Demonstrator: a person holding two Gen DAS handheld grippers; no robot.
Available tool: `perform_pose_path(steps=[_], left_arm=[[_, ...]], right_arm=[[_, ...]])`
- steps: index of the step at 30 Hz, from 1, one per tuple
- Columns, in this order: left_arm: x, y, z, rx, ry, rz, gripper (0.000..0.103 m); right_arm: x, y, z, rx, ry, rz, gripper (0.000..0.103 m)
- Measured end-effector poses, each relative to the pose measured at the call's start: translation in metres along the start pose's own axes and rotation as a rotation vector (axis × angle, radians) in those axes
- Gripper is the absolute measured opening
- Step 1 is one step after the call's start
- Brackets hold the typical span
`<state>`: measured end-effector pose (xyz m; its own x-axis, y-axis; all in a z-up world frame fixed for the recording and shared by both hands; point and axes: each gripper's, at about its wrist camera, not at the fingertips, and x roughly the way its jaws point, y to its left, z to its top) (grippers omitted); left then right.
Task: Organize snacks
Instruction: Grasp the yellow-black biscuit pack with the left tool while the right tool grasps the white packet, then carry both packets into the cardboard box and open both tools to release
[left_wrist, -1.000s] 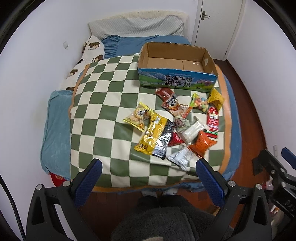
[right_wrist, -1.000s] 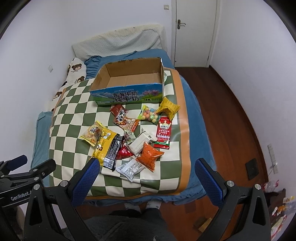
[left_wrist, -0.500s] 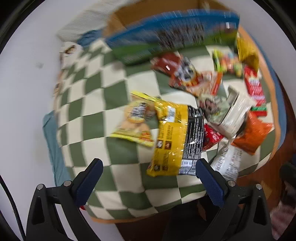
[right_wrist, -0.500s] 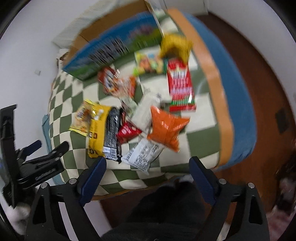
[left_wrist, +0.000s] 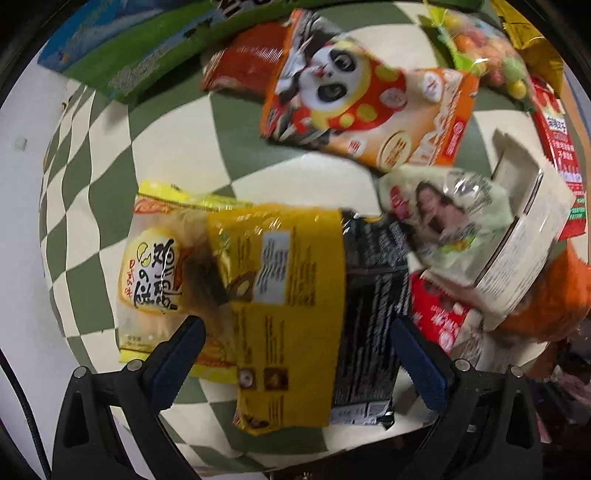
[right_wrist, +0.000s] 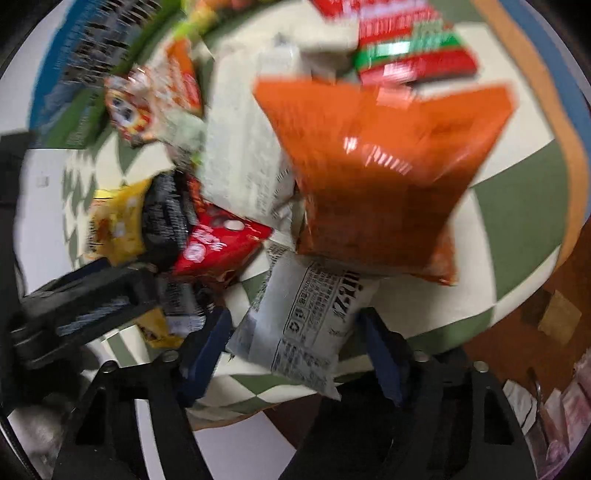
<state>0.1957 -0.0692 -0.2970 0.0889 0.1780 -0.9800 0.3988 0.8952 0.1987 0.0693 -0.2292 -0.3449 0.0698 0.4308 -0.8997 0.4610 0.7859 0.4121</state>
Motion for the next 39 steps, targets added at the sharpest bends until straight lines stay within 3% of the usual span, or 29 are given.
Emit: perform_pose_path(steps=[5, 11, 14, 18, 26, 31, 35, 39], left_arm=[[-0.003, -0.007, -0.001, 0.032, -0.033, -0.004, 0.091], [-0.003, -0.032, -0.007, 0.107, -0.058, 0.011, 0.100], [0.003, -0.026, -0.003, 0.082, -0.041, -0.030, 0.098], [-0.001, -0.022, -0.015, 0.035, -0.053, -0.111, 0.081], [0.008, -0.011, -0.051, -0.044, -0.015, -0.160, 0.081], [0.015, -0.020, -0.031, -0.050, 0.002, -0.188, 0.085], [0.022, -0.052, 0.000, -0.005, 0.007, -0.147, 0.089], [0.022, -0.072, 0.007, 0.009, -0.025, -0.123, 0.087]], right_arm=[[0.020, 0.000, -0.001, -0.003, -0.003, -0.016, 0.064], [0.026, 0.008, -0.006, -0.052, 0.017, -0.056, 0.062], [0.033, 0.014, -0.005, -0.056, 0.033, -0.067, 0.062], [0.038, 0.020, -0.007, -0.086, 0.040, -0.078, 0.061], [0.048, 0.037, -0.019, -0.114, 0.055, -0.087, 0.059], [0.056, 0.042, -0.019, -0.122, 0.059, -0.084, 0.059], [0.068, 0.052, -0.014, -0.116, 0.059, -0.083, 0.059], [0.071, 0.055, -0.023, -0.131, 0.055, -0.091, 0.059]])
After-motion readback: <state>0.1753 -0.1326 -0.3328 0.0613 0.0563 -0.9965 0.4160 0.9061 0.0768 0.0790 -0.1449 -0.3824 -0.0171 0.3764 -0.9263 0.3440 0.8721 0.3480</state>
